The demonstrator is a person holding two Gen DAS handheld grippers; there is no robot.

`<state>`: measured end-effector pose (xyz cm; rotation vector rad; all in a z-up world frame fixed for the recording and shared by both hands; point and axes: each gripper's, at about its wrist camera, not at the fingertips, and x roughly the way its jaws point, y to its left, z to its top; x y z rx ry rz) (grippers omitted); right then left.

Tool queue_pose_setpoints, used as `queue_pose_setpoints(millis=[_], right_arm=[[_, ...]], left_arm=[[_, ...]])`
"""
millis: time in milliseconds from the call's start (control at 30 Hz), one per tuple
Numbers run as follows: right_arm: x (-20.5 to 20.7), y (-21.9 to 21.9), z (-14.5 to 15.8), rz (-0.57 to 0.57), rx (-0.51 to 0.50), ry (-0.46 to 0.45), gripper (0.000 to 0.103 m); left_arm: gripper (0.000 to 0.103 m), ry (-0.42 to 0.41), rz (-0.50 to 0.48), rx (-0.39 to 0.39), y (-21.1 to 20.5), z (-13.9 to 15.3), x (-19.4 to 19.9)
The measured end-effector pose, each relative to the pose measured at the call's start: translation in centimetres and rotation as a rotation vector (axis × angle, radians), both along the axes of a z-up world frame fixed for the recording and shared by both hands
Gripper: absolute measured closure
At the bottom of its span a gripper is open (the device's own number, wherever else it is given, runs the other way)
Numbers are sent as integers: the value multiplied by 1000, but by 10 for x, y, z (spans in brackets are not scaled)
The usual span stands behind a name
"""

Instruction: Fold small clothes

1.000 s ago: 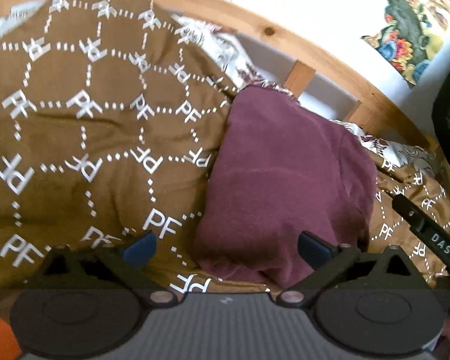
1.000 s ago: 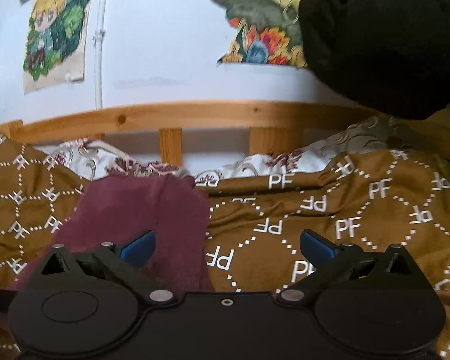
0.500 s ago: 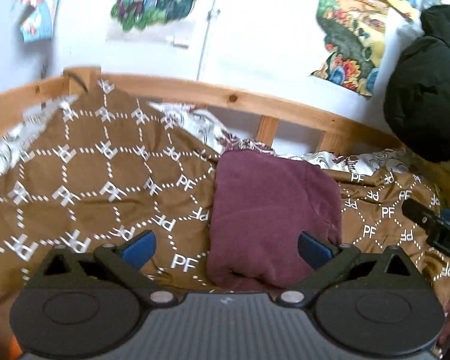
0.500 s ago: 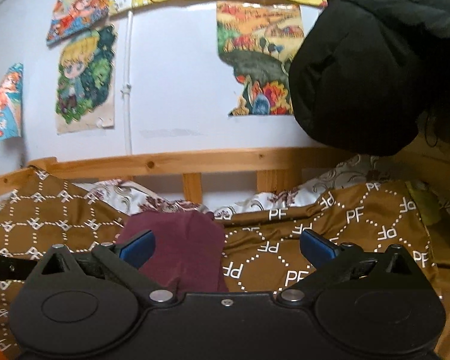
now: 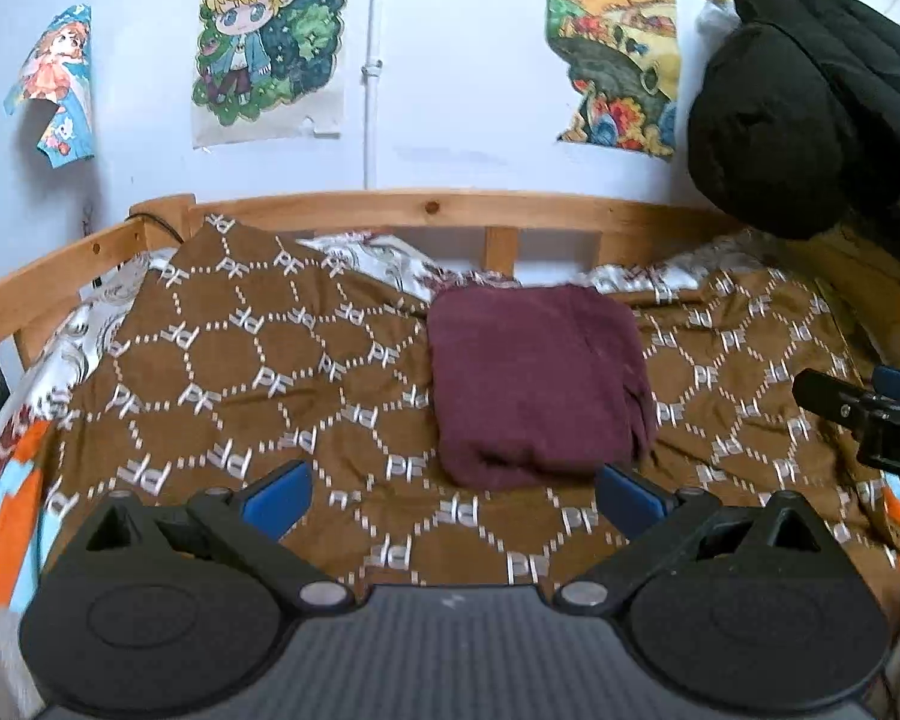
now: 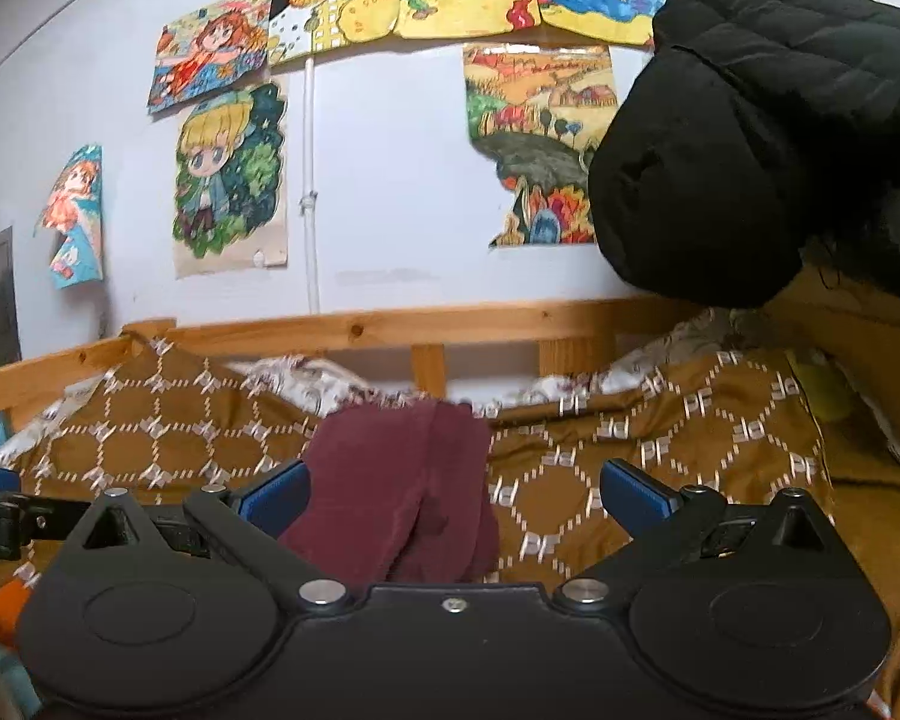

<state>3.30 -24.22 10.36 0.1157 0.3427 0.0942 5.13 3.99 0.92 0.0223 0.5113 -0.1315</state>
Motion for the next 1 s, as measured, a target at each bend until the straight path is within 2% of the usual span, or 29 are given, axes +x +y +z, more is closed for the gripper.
queue_pose_setpoints(millis=[67, 233, 433, 533, 800, 1000], right_arm=[[-13, -1, -2, -5, 4, 25, 1], [-42, -5, -5, -45, 19, 77, 1], [-66, 5, -7, -35, -10, 79, 1], [-65, 9, -9, -25, -33, 92, 1], [-50, 9, -17, -45, -32, 179, 1], [-48, 6, -20, -56, -16, 202, 1]], left_arm=[[1, 27, -24, -2, 1, -4, -8], [1, 76, -26, -72, 10, -9, -18], [1, 92, -25, -28, 3, -18, -18], [1, 103, -28, -2, -2, -22, -16], [1, 105, 3, -19, 5, -22, -14], [1, 107, 3, -17, 4, -21, -13]])
